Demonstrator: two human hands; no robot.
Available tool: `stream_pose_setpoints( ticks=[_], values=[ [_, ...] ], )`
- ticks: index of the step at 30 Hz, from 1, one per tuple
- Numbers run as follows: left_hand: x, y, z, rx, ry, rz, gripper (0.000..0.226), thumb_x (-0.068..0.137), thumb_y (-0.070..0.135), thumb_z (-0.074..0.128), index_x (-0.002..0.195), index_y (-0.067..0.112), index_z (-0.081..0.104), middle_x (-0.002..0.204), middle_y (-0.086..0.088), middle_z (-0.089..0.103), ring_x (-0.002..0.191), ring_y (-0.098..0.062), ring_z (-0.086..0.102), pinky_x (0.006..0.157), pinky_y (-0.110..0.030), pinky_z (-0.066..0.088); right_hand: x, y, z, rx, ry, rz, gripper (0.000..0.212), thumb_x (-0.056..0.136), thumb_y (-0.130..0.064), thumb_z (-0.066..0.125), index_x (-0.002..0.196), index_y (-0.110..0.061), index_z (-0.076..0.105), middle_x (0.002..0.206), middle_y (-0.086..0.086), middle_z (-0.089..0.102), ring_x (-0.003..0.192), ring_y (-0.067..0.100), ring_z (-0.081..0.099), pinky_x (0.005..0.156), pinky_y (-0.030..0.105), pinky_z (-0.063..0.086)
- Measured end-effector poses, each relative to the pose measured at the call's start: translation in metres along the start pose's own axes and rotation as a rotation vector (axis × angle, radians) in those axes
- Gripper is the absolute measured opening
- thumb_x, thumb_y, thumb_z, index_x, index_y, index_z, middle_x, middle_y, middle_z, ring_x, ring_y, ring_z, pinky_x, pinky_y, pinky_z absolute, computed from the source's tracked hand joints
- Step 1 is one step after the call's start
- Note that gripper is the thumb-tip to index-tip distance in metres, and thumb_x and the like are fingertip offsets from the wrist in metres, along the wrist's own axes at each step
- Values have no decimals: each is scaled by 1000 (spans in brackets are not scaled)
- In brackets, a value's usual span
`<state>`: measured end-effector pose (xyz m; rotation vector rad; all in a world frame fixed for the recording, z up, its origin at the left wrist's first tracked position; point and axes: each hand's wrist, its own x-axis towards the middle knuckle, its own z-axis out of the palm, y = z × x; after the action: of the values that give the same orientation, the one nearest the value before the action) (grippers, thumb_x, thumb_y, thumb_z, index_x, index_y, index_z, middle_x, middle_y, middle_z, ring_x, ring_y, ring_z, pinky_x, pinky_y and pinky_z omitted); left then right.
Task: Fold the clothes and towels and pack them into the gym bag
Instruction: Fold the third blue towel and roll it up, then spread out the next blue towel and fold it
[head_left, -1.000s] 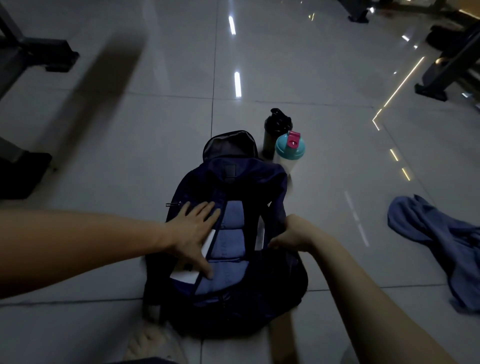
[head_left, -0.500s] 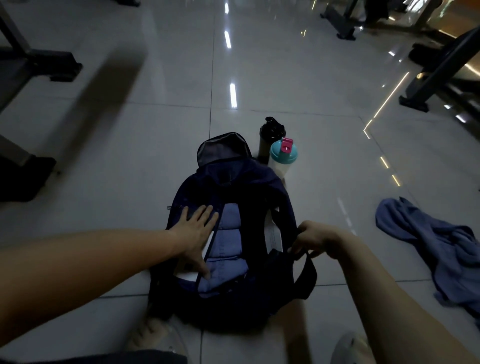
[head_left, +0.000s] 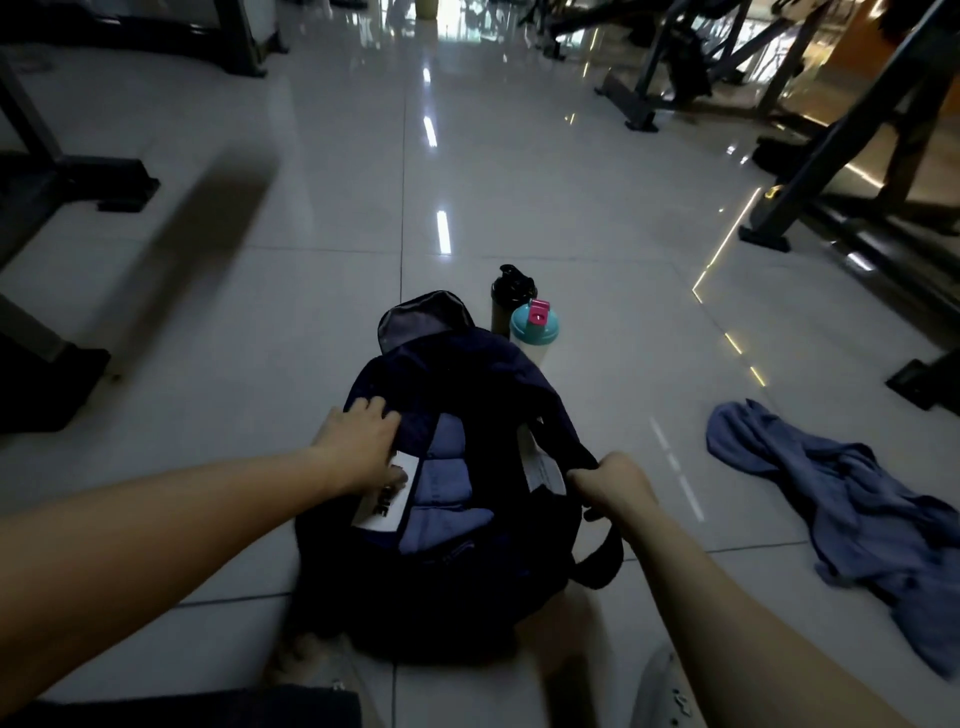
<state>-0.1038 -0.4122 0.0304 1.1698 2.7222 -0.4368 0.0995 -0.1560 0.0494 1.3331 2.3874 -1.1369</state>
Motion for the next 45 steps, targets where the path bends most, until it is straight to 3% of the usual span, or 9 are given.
stream_pose_setpoints(
  ticks=[2,6,10,15,23,33,38,41,45],
  values=[
    [-7,2,-8,-73,-28,-111,72,82,72,58,127,16,46,129,-9,54,118,-30,55,89,-41,47,-4,0,5,37,-22,-11,30,74,-25,59,92,-1,61,82,14,72,60,24,74,53,29,48],
    [-12,9,7,-108,-398,-103,87,75,90,48,129,22,57,128,-7,63,112,-28,62,87,-34,49,-7,10,16,265,-186,21,28,84,-15,58,103,5,61,92,19,67,76,33,72,64,37,48],
    [-29,29,15,-343,-600,-109,68,80,75,63,120,20,63,114,-5,68,99,-25,64,81,-30,51,-7,17,29,180,-200,-41,23,83,-14,61,95,5,63,86,18,66,77,33,69,60,37,45],
    [-41,29,34,-432,-524,-241,67,82,67,67,126,17,62,119,-4,68,105,-23,66,83,-27,51,-9,12,41,39,-138,-126,24,78,-12,61,67,-13,40,62,5,43,57,21,44,54,33,33],
    [-34,31,3,-647,-190,-280,55,83,67,51,99,17,65,88,-3,66,79,-24,64,64,-30,47,-7,7,15,218,-178,-96,14,81,-20,59,84,-7,58,77,11,60,67,26,59,59,32,38],
    [-52,38,50,-435,-419,-280,108,63,82,72,138,10,40,132,-10,57,116,-29,60,89,-36,53,-11,15,19,-40,-30,-73,23,73,-23,57,85,-4,63,70,11,72,62,24,71,56,30,50],
    [-36,33,8,-415,-528,-170,80,63,82,71,114,20,62,104,1,67,96,-21,67,76,-28,53,-11,14,23,-98,-46,-170,14,76,-24,57,75,-11,51,71,9,63,63,27,61,57,32,44],
    [-26,32,-32,-320,-467,-109,75,70,82,65,103,15,59,102,-1,66,95,-25,66,81,-32,54,-20,8,21,-100,-27,-207,27,85,-33,63,91,-10,51,81,5,59,72,24,57,61,34,41],
    [-9,50,-100,-389,-244,-60,48,79,65,66,83,18,59,76,-1,61,72,-23,62,62,-30,48,-39,5,-6,-171,-4,-226,42,91,-38,64,119,-8,51,109,9,59,100,30,60,76,34,41]
  ],
)
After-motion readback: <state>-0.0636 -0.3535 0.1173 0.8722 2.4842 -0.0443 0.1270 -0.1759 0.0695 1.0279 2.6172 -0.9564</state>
